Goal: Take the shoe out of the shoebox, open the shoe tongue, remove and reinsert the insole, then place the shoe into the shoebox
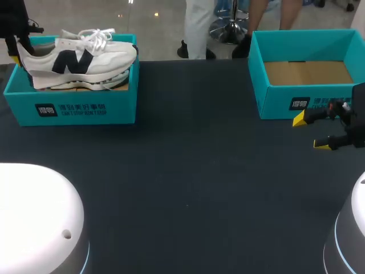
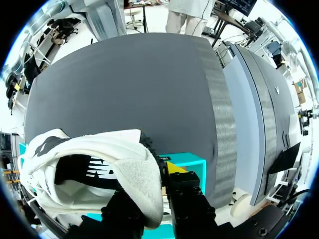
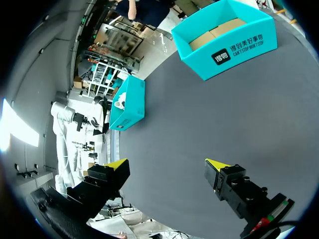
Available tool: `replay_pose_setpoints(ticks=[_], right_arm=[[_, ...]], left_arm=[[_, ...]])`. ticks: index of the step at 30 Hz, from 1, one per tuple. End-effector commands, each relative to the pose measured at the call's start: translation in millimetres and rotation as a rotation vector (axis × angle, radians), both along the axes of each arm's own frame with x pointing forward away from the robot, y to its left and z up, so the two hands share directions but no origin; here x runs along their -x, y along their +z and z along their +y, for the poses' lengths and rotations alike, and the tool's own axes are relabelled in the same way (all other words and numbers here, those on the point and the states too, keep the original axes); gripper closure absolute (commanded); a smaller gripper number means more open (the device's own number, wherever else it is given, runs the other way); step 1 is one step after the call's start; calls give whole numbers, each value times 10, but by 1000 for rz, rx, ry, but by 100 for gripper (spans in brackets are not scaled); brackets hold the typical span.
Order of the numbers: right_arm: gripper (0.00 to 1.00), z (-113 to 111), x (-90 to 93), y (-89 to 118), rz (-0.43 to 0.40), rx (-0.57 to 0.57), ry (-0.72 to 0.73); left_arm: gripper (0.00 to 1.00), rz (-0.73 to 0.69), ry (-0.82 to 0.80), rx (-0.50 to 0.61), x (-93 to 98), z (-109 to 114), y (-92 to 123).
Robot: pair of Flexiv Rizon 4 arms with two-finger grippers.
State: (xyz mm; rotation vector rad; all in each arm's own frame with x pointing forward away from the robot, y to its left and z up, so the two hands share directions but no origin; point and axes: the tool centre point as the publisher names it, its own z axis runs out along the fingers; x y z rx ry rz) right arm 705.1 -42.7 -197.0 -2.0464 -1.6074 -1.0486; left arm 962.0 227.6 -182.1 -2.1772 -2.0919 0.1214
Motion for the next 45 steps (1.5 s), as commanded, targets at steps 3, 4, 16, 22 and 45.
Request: replay_pose_setpoints(ticks=[3, 4, 16, 22, 45], right_arm=[[0, 3, 8, -2, 1, 2, -2], [0, 3, 8, -2, 1, 2, -2], [0, 3, 8, -2, 1, 2, -2], [0, 3, 8, -2, 1, 2, -2], [0, 3, 8, -2, 1, 2, -2]], left_arm=[[100, -56, 11, -18, 369, -208, 37], [100, -52, 6, -19, 409, -243, 39], [100, -26, 17, -14, 839, -651, 25], [100, -29, 14, -3, 1081, -874, 30], [100, -34, -14, -18, 1923, -1819, -207]])
